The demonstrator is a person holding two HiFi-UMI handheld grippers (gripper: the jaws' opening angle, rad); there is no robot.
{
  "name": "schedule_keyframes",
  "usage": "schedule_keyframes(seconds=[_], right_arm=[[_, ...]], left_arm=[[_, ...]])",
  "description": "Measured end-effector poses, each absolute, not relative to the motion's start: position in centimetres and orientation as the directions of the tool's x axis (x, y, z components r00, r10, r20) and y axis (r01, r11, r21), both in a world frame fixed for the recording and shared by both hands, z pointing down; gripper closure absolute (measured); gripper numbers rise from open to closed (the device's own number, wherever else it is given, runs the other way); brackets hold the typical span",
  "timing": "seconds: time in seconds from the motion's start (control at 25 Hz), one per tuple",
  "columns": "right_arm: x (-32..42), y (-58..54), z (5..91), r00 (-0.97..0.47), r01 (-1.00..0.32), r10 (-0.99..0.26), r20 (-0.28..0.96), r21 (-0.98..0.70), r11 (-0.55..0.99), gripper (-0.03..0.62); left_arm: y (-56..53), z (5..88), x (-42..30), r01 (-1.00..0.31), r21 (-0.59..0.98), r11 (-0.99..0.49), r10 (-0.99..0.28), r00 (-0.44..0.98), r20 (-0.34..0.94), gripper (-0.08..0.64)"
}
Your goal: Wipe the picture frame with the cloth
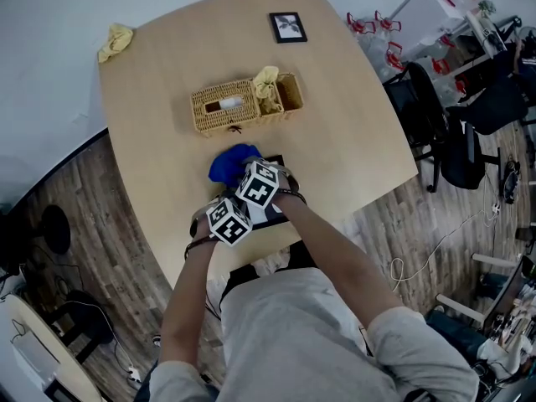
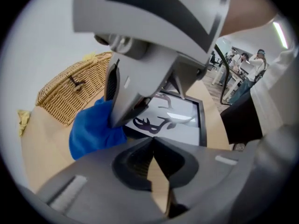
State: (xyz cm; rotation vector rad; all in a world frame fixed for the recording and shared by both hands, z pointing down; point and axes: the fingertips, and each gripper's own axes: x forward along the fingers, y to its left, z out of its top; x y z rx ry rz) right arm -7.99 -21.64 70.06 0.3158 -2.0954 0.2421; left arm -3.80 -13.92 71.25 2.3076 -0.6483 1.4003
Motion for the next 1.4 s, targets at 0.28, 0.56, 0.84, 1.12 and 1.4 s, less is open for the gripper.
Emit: schedule_keyframes(seconds=[0.28,0.56,0.84,1.12,1.4], right_arm=[[-7.3,-19.0,70.4,-0.533,-0.246,-0.022,0.846,-0.130,0.960,0.540],[-6.9,-17.2,70.4,-0.516,-0.182,0.002,0.856,-0.112,0.977,0.540],[-6.0,-16.2,70.8,-0.511,-0.218,-0.039,0.859,-0.086,0.972,0.540],[-5.1,-15.7,70.8,-0.501,-0.337,-0.117,0.858,-0.068,0.939,0.540],[-4.2,-14.5,70.8,-0.472,-0.496,-0.189,0.861,-0.082,0.864,0.540]], left_arm=[[-14.0,71.4,-3.9,-0.560,0.070,-0.825,-0.200,0.407,0.892,0.506],[-13.9,71.2,-4.0,-0.561,0.066,-0.825,-0.205,0.406,0.891,0.506],[-13.9,71.3,-4.1,-0.552,0.073,-0.831,-0.202,0.420,0.884,0.506],[-13.8,71.3,-4.0,-0.500,0.063,-0.864,-0.181,0.425,0.887,0.506],[-13.7,71.1,-4.1,-0.452,0.061,-0.890,-0.163,0.439,0.884,0.506]])
